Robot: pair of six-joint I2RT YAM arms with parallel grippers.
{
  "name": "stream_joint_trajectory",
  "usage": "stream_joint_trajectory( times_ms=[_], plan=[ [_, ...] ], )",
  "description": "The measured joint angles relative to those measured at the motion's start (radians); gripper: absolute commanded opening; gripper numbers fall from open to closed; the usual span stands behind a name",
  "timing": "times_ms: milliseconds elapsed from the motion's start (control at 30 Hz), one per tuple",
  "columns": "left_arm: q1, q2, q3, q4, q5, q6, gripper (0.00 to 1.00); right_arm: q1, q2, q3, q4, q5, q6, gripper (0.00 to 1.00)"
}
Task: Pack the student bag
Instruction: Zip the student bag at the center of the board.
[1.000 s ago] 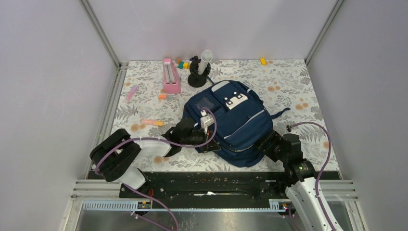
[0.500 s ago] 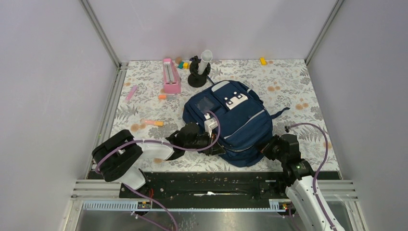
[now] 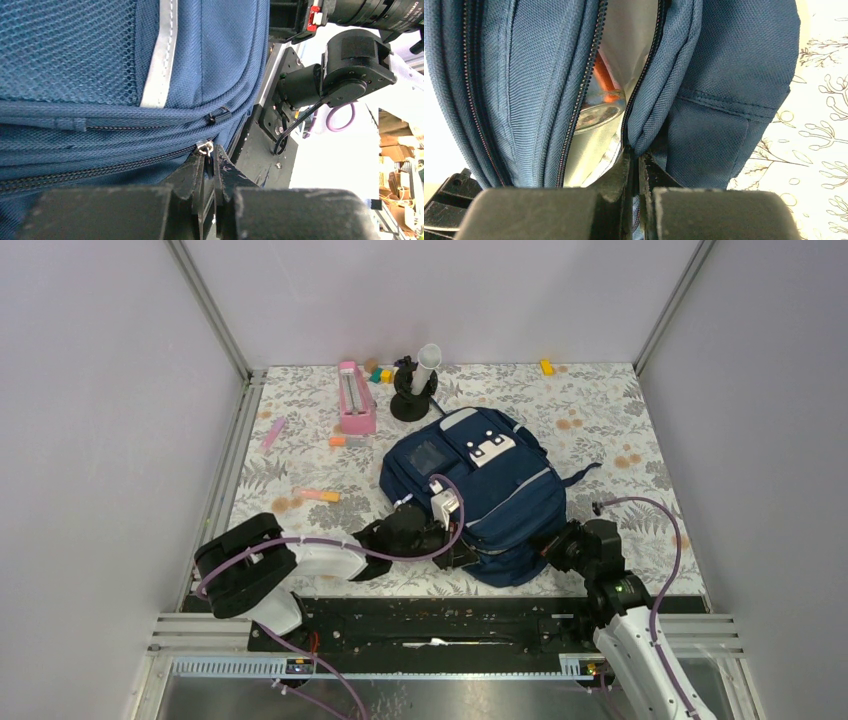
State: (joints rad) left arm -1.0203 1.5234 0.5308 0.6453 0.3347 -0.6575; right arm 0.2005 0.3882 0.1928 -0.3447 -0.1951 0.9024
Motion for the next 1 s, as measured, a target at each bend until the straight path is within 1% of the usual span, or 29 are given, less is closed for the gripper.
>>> stream_joint_trajectory(
  times_ms=[133,233,400,633,733,867,900,933,967,1000],
  plan=[
    [-0.024,0.000,0.015,-0.011,-0.034,-0.009,0.00,0.021,-0.002,-0.015,0.023,0.014,0.022,0.00],
    [-0.042,0.000,0.020,-0.019,-0.061,-0.023,0.00,0.061,0.013,-0.019,0.045,0.040,0.036,0.00],
    [-0.070,0.014,0.034,-0.021,-0.105,-0.050,0.00,0.186,0.079,-0.018,0.097,0.127,0.062,0.00],
    [-0.084,0.019,0.035,-0.023,-0.177,-0.104,0.00,0.369,0.223,-0.002,0.186,0.285,0.093,0.00],
    [-0.087,0.019,0.035,-0.023,-0.206,-0.116,0.00,0.428,0.285,0.014,0.225,0.334,0.101,0.00],
    [-0.087,0.017,0.032,-0.025,-0.233,-0.127,0.00,0.473,0.337,0.032,0.250,0.380,0.105,0.00],
    [-0.087,0.013,0.030,-0.029,-0.238,-0.129,0.00,0.479,0.337,0.034,0.249,0.386,0.105,0.05],
    [-0.088,0.007,0.027,-0.034,-0.243,-0.129,0.00,0.482,0.334,0.034,0.249,0.390,0.104,0.14],
    [-0.089,-0.003,0.023,-0.039,-0.247,-0.129,0.00,0.485,0.325,0.034,0.243,0.395,0.104,0.28],
    [-0.089,-0.018,0.016,-0.049,-0.252,-0.129,0.00,0.488,0.307,0.034,0.231,0.398,0.102,0.39]
  ],
)
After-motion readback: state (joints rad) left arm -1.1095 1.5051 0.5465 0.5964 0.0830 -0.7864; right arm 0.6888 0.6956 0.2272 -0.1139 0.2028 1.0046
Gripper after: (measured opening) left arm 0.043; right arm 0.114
